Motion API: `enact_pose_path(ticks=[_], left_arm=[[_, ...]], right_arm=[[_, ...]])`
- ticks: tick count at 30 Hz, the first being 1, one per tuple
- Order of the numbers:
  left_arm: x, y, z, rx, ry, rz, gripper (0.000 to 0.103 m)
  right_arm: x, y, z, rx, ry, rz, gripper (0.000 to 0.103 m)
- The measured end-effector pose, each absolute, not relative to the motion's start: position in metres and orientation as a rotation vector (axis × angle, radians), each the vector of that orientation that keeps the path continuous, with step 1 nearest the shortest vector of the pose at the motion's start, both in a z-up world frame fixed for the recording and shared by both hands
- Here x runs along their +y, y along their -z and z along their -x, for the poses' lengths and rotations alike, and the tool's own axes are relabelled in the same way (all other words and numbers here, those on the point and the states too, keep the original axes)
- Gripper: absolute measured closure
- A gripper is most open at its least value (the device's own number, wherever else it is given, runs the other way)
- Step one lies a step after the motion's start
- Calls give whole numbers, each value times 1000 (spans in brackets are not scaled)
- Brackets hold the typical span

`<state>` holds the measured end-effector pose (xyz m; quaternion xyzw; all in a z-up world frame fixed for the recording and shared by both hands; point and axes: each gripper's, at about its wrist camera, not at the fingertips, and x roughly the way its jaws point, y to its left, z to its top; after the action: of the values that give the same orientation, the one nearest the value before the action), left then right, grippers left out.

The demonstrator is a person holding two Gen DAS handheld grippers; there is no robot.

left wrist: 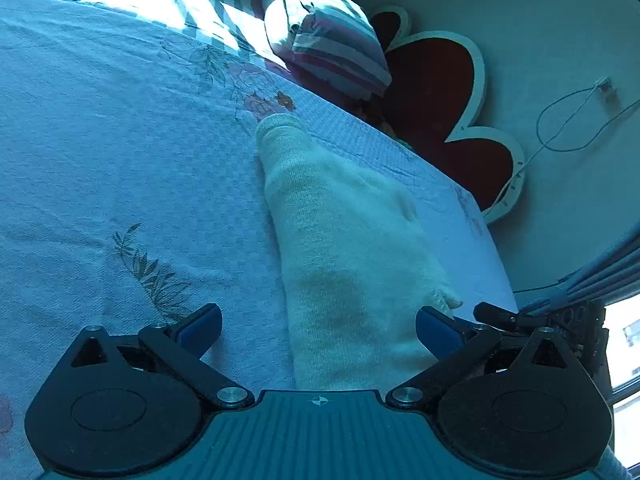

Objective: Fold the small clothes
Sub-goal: 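Move both open tools to the bundle end and close them on it, then lift the gripped bundle end upward with both tools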

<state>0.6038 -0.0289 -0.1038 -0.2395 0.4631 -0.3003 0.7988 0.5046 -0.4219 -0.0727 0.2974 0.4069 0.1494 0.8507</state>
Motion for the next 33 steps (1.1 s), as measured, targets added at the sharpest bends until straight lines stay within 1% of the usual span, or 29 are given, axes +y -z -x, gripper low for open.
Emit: enact_pose_path(ticks=[2, 4, 6, 7, 9, 13, 17, 19, 23, 25, 26, 28, 29, 30, 31, 33], left_arm=[[-29, 109, -611, 1007, 687, 532, 3], [-34, 111, -619, 1020, 724, 520, 5], [-42, 109, -624, 1024, 744, 480, 11], [-48, 109, -628, 1026, 757, 457, 12], [-57, 108, -632, 1030, 786, 419, 20], [-76, 103, -638, 1018, 852, 320, 21], [-77, 103, -649, 999, 886, 364, 23], [-76, 107, -655, 990, 906, 399, 26], [-64, 121, -663, 965, 938, 481, 41], [-58, 128, -661, 941, 942, 516, 44], [-57, 129, -658, 925, 933, 510, 48], [-60, 127, -652, 893, 915, 482, 50], [-66, 124, -647, 869, 885, 424, 61], [-70, 121, -645, 857, 867, 402, 62], [-72, 118, -643, 851, 846, 390, 64], [-71, 109, -634, 822, 822, 368, 70]], right_arm=[[-425, 82, -511, 906, -358, -668, 24], [-428, 86, -515, 909, -403, -696, 24], [-430, 86, -519, 920, -424, -714, 24], [-429, 86, -521, 925, -437, -709, 24], [-424, 84, -527, 941, -475, -686, 24], [-412, 82, -541, 970, -548, -650, 26], [-410, 81, -552, 957, -616, -631, 27], [-411, 83, -557, 950, -654, -644, 31], [-400, 79, -565, 938, -727, -576, 31], [-401, 78, -566, 924, -749, -565, 35], [-401, 76, -566, 924, -755, -563, 35], [-402, 74, -565, 918, -760, -550, 37], [-401, 73, -564, 914, -747, -543, 47], [-399, 72, -564, 913, -717, -520, 66], [-396, 71, -562, 910, -688, -486, 70], [-389, 62, -552, 871, -661, -427, 73]])
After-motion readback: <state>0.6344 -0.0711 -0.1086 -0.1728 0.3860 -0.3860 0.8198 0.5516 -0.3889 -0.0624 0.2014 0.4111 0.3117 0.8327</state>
